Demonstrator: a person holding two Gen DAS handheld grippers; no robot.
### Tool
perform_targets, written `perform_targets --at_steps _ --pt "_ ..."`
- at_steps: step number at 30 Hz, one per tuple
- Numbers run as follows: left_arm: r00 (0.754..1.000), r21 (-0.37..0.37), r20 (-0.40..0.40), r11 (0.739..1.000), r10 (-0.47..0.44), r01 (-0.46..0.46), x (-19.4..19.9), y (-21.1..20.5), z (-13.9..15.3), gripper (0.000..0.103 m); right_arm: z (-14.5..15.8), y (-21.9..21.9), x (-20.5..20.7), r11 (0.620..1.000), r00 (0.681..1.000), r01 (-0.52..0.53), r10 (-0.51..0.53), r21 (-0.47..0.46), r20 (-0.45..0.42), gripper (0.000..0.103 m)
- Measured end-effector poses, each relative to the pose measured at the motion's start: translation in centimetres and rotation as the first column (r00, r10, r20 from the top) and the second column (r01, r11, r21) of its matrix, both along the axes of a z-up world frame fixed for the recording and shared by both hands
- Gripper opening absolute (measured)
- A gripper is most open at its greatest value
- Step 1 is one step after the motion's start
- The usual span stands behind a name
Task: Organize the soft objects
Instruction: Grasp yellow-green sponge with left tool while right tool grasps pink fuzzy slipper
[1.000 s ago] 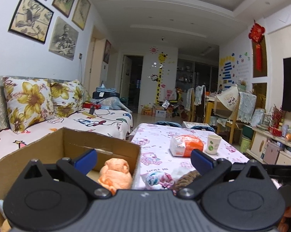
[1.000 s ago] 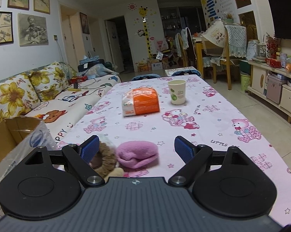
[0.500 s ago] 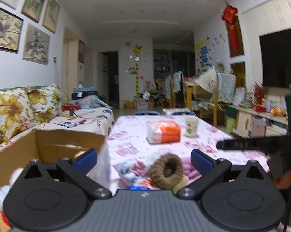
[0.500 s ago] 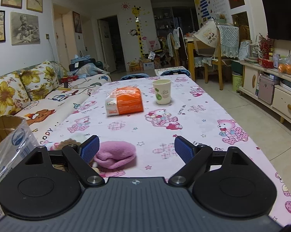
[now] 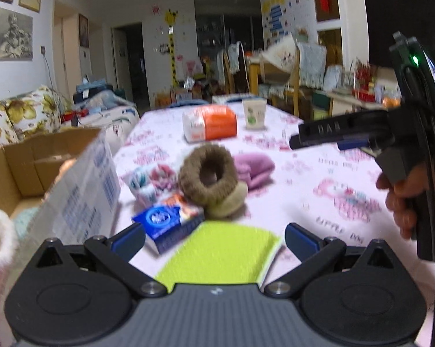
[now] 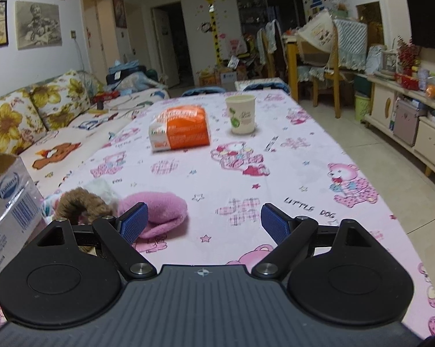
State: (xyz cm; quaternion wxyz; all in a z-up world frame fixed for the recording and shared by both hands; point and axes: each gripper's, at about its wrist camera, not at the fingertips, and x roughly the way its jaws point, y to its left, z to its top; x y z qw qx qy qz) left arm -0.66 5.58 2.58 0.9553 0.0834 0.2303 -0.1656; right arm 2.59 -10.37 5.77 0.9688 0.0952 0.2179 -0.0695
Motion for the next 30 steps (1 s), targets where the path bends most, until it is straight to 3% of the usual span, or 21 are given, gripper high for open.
perform_targets --at_steps 8,13,30 --pt "0.998 0.074 -0.064 0.997 0.002 0.003 0.7 -0.7 -1.6 0.102 -0.7 0.1 2.1 0.996 0.996 -0.086 0.086 -0.012 -0.009 0.103" --pt "0.996 0.101 -0.090 0.995 0.012 -0.002 1.1 -0.6 -2.0 0.102 -1.2 0.1 4.0 0.992 0.992 -0.123 0.124 0.031 -0.021 0.103" --pt "0.984 0.058 -0.179 0.998 0.013 -0.002 1.8 -0.6 -2.6 0.102 -2.6 1.2 6.4 0.962 0.961 -0.255 0.263 0.102 -0.079 0.103"
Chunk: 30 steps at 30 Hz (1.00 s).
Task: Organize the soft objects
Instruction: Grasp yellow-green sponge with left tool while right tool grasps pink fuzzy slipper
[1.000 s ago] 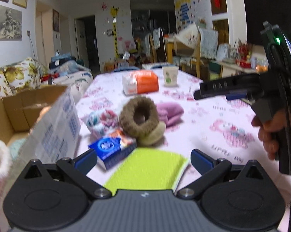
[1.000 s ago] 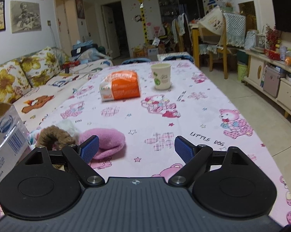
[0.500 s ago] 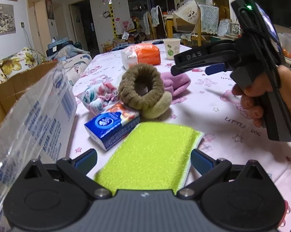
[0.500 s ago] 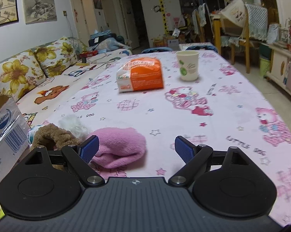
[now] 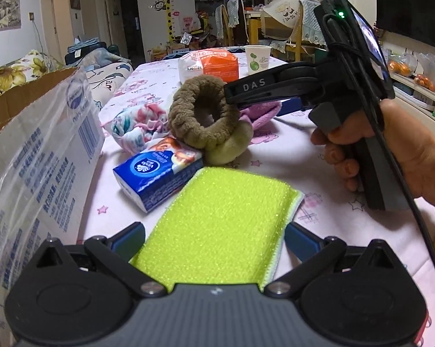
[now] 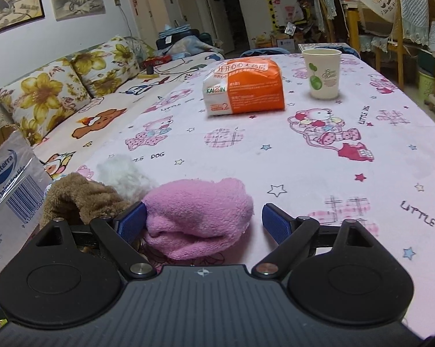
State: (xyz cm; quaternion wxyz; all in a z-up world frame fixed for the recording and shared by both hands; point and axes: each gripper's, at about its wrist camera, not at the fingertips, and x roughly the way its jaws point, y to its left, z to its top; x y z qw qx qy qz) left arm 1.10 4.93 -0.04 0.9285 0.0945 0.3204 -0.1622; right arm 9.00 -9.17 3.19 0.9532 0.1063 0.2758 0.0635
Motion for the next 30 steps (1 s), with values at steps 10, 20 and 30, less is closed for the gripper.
perform_targets --at_steps 10,20,30 --pt "1.000 -0.038 -0.020 0.999 0.009 -0.009 0.1 -0.2 0.2 0.095 0.2 0.1 0.3 1.000 1.000 -0.027 0.027 0.011 0.015 0.090" --pt "1.000 -0.054 -0.019 0.999 0.001 -0.002 0.1 -0.3 0.4 0.089 0.2 0.0 0.1 1.000 0.999 -0.023 0.023 -0.001 0.032 0.074" --pt "1.000 -0.091 -0.023 0.996 -0.018 0.016 0.6 -0.5 0.6 0.087 0.3 -1.1 -1.1 0.998 0.998 0.058 -0.057 -0.023 0.031 0.069"
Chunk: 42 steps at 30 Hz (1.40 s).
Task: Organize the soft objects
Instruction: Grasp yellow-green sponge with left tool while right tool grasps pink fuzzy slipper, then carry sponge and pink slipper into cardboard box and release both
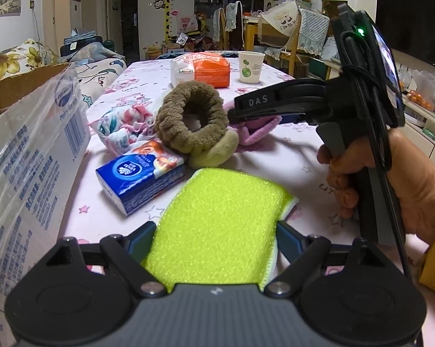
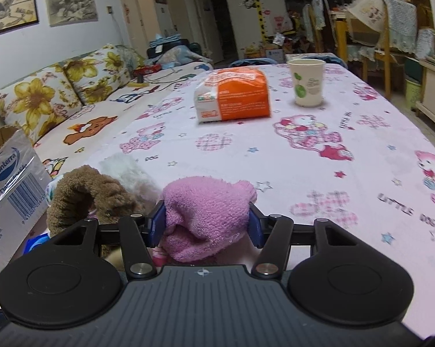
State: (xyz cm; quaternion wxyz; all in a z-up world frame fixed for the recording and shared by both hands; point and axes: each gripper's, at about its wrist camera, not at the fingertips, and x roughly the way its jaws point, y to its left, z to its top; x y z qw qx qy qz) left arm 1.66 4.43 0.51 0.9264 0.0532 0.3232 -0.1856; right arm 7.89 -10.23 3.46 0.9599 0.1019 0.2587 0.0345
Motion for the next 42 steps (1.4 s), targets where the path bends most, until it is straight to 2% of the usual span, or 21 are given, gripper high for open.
perform_targets --at_steps 4,13,26,36,42 --pt "1.000 -0.013 0.005 1.000 -0.003 0.003 0.0 0.0 0.1 0.087 0.1 -0.4 -0.8 0.999 0.999 0.034 -0.034 -0.003 -0.005 0.065" --pt "0.999 -0.057 0.035 0.998 0.004 -0.002 -0.2 0.6 1.2 0.086 0.2 -1.5 -2.9 0.991 0.991 0.130 -0.130 0.014 -0.033 0.064" --pt "0.993 -0.160 0.117 0.987 0.033 -0.014 -0.8 2.3 3.7 0.087 0.6 -2.5 -6.2 0.969 0.969 0.246 -0.245 0.026 -0.039 0.064" --pt "0.978 -0.236 0.195 0.971 0.075 -0.028 -1.4 4.2 5.5 0.087 1.3 -1.6 -7.6 0.966 0.966 0.258 -0.258 0.034 -0.008 0.064" --pt "0.955 -0.303 0.260 0.951 0.145 -0.062 -1.8 6.4 6.9 0.087 2.1 0.1 -8.6 0.977 0.976 0.212 -0.213 0.036 0.031 0.064"
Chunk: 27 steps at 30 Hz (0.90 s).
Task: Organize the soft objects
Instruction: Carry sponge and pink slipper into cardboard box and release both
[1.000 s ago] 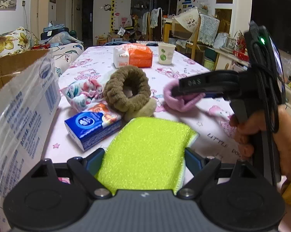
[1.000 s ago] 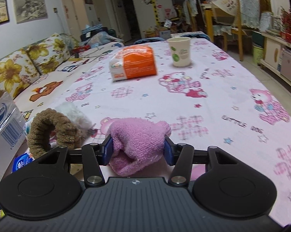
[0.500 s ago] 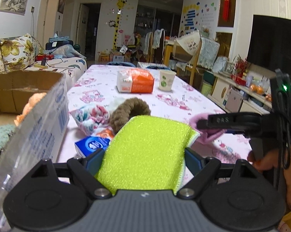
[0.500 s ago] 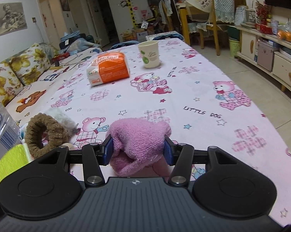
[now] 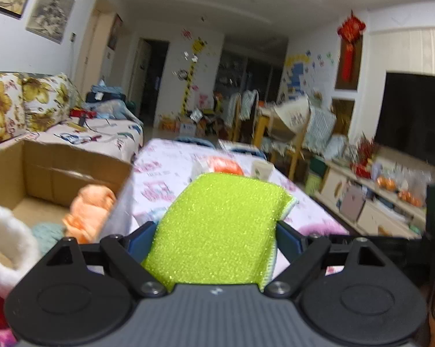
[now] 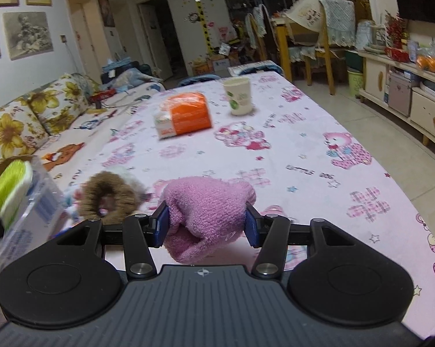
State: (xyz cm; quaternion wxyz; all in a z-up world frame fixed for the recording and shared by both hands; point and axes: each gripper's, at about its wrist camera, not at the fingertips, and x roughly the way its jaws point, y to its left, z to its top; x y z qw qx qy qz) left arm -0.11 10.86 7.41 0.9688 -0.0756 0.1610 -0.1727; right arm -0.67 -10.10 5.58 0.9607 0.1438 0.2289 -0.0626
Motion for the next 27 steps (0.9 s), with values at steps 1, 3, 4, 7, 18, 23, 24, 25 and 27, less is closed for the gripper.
perform_targets --at_steps 1,3,4,7,18,23,24,25,27 --pt "1.000 -0.011 0.010 1.000 0.011 -0.011 0.0 0.4 0.2 0.087 0.2 0.4 -0.1 1.000 1.000 -0.010 0.010 0.001 0.009 0.064" --pt "0.999 -0.032 0.032 0.999 0.041 -0.040 -0.2 1.3 0.5 0.087 0.8 1.2 -0.3 0.999 0.999 -0.033 0.032 0.002 0.031 0.065" --pt "0.998 -0.040 0.041 0.998 0.056 -0.054 -0.5 1.6 0.5 0.087 1.1 1.6 -0.5 0.999 0.998 -0.046 0.046 0.001 0.044 0.065" --pt "0.992 -0.073 0.067 0.992 0.106 -0.101 -0.8 3.0 0.9 0.087 2.2 3.2 -0.7 0.995 0.992 -0.095 0.096 -0.006 0.083 0.065" --pt "0.950 -0.186 0.094 0.943 0.297 -0.276 -1.3 7.0 1.8 0.088 5.8 10.0 0.2 0.955 0.939 -0.288 0.296 -0.069 0.175 0.065" --pt "0.923 -0.217 0.080 0.910 0.377 -0.353 -1.4 8.5 1.7 0.088 6.5 12.3 1.7 0.929 0.912 -0.356 0.369 -0.097 0.181 0.066" --pt "0.918 -0.221 0.074 0.905 0.388 -0.365 -1.4 8.7 1.7 0.088 6.6 12.9 2.2 0.924 0.907 -0.368 0.381 -0.105 0.180 0.066" --pt "0.914 -0.221 0.069 0.900 0.400 -0.377 -1.3 8.9 1.6 0.088 6.7 13.3 2.5 0.919 0.902 -0.377 0.392 -0.112 0.179 0.066" --pt "0.906 -0.219 0.056 0.891 0.419 -0.399 -1.3 9.5 1.4 0.089 6.7 13.8 3.5 0.910 0.894 -0.396 0.413 -0.124 0.175 0.066"
